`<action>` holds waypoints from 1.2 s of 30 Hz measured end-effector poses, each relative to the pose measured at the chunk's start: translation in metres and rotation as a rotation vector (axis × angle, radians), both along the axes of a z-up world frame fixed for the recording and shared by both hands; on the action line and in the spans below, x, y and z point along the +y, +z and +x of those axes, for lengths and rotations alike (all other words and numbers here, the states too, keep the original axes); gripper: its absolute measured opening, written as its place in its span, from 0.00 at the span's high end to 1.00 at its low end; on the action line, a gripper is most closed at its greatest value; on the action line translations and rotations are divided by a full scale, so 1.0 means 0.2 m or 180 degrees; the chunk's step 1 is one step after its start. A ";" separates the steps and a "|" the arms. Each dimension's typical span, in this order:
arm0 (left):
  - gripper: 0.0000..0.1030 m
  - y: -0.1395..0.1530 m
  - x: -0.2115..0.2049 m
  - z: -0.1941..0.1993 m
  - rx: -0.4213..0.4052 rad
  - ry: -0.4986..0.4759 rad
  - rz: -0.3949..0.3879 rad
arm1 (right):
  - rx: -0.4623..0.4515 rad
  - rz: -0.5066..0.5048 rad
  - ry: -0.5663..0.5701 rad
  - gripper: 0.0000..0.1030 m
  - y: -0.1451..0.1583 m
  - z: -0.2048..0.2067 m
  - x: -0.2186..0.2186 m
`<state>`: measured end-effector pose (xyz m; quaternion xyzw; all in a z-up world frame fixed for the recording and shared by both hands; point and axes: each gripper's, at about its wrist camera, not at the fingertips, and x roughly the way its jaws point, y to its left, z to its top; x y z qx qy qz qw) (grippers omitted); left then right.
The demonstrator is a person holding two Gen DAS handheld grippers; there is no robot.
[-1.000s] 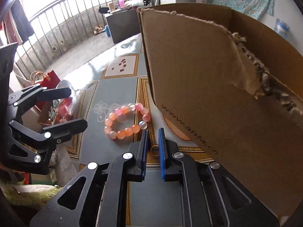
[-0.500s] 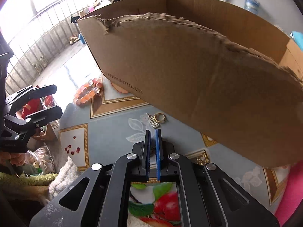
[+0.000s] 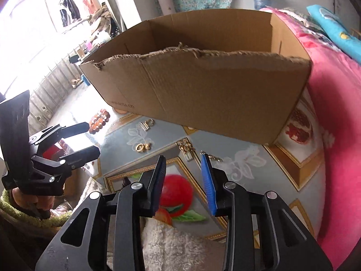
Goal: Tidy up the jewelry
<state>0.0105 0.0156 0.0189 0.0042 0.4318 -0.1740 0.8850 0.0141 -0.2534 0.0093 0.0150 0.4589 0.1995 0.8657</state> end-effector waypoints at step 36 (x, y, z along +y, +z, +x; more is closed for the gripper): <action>0.96 -0.11 -0.39 0.13 0.0011 -0.0707 0.0545 | -0.0018 0.0101 0.0033 0.72 -0.17 0.03 0.00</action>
